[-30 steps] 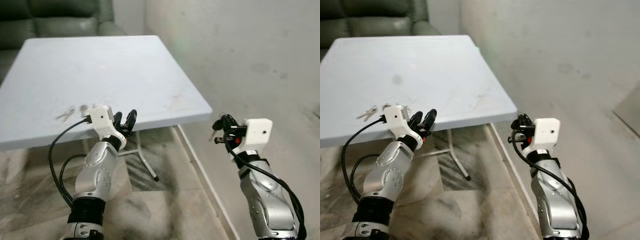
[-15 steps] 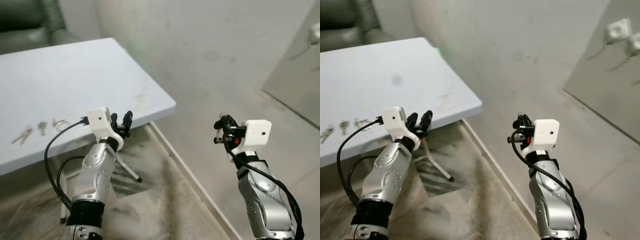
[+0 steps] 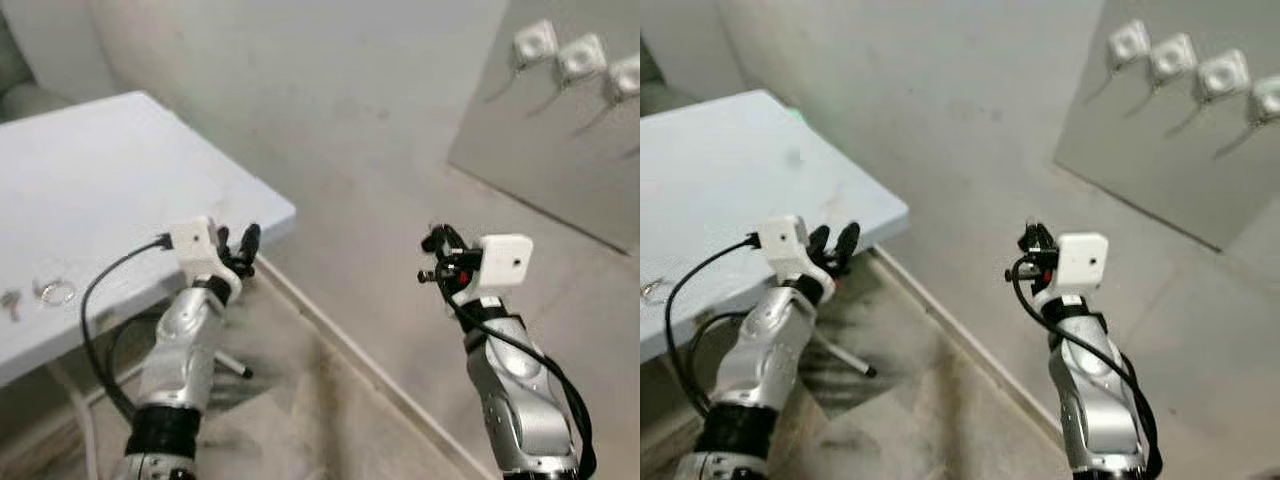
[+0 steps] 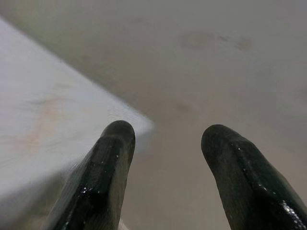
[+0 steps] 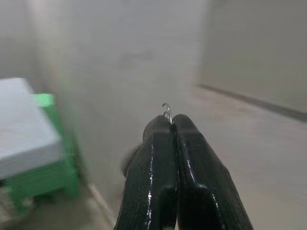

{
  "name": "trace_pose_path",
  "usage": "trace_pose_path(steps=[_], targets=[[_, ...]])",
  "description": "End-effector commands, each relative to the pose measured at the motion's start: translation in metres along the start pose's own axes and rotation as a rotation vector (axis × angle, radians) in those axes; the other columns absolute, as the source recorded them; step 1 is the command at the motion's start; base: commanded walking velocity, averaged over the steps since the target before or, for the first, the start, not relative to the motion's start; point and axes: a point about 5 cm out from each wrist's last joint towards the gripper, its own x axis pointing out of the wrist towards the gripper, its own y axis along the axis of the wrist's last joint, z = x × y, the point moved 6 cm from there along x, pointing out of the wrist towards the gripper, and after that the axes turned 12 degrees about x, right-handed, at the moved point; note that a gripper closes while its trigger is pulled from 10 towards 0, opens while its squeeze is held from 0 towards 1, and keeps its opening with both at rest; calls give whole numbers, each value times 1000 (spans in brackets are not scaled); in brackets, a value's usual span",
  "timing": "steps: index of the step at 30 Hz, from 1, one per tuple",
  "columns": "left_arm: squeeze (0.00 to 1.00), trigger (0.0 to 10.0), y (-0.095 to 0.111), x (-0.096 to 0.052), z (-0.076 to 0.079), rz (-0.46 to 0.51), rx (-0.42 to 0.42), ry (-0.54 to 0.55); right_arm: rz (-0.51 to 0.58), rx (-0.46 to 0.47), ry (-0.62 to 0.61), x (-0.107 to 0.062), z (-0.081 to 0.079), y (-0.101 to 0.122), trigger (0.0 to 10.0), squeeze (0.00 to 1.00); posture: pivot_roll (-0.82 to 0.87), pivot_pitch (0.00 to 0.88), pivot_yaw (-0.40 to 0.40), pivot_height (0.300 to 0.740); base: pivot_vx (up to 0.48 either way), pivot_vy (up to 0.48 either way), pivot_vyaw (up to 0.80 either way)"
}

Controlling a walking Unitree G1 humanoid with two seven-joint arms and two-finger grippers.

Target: Hang keys on a hook

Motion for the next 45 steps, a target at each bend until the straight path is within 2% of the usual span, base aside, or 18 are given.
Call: trace_pose_path(steps=[1, 12, 38, 45], targets=[[0, 10000, 6, 2, 8, 19, 28, -38, 15, 5, -8, 0, 1, 2, 10000, 0, 51, 41, -6, 740, 0, 0, -775], [0, 10000, 12, 4, 12, 41, 64, -52, 29, 19, -22, 3, 0, 4, 10000, 0, 57, 59, -12, 740, 0, 0, -775], [0, 10000, 16, 5, 17, 57, 48, -65, 38, 13, -26, 3, 2, 9, 10000, 0, 44, 84, -15, 740, 0, 0, -773], [0, 10000, 18, 5, 18, 61, 48, -74, 70, 28, 1, 3, -3, 16, 10000, 0, 47, 85, -16, 740, 0, 0, -547]])
